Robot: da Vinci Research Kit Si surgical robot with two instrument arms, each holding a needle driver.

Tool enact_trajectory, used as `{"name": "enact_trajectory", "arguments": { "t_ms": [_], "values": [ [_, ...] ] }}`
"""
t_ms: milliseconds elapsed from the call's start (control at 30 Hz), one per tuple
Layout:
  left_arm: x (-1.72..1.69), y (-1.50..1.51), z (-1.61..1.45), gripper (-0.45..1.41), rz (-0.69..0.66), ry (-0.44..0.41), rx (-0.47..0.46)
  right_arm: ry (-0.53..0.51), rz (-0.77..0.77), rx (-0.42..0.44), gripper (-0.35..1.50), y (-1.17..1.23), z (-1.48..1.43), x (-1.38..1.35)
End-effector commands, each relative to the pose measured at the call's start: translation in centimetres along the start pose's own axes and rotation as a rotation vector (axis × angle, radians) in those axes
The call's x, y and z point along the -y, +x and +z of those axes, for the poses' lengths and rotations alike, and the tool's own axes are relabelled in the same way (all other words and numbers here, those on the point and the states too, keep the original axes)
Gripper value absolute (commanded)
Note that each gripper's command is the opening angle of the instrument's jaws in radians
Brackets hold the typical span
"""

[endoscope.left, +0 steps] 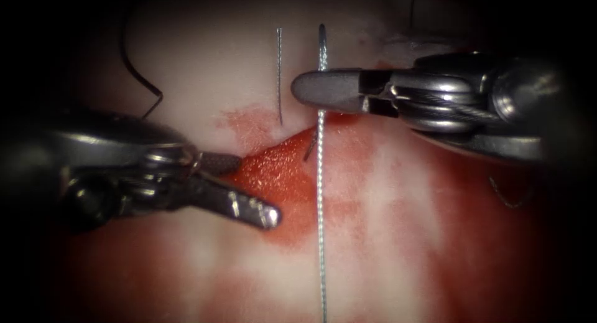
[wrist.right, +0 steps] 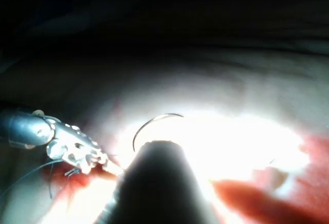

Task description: Wound Closure

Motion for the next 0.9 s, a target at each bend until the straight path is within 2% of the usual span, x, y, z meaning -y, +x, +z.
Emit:
{"name": "enact_trajectory", "arguments": {
  "t_ms": [33, 167, 200, 367, 433, 633, 700, 900],
  "values": [
    [0.02, -0.09, 0.09, 1.04, 0.017, 0.002, -0.001, 0.015, 0.008, -0.018, -0.35, 0.18, 0.07, 0.11],
    [0.03, 0.03, 0.25, 0.79, 0.062, 0.012, -0.030, 0.049, 0.031, -0.037, -0.35, 0.25, 0.06, 0.15],
    [0.05, 0.05, 0.31, 0.67, 0.067, 0.009, -0.029, 0.067, 0.036, -0.027, -0.35, 0.26, 0.07, 0.19],
    [0.07, 0.07, 0.37, 0.54, 0.072, 0.010, -0.034, 0.084, 0.040, -0.007, -0.35, 0.26, 0.08, 0.24],
    [0.06, 0.06, 0.38, 0.42, 0.073, 0.011, -0.036, 0.086, 0.041, -0.005, -0.35, 0.25, 0.09, 0.25],
    [0.06, 0.01, 0.32, -0.08, 0.077, -0.007, -0.005, 0.086, 0.035, -0.005, -0.35, 0.23, 0.10, 0.27],
    [0.05, 0.00, 0.27, -0.45, 0.082, -0.014, -0.002, 0.086, 0.035, -0.004, -0.35, 0.23, 0.10, 0.27],
    [0.09, -0.06, 0.14, -0.45, 0.042, -0.070, -0.023, 0.086, 0.029, -0.004, -0.35, 0.23, 0.09, 0.27]
  ]
}}
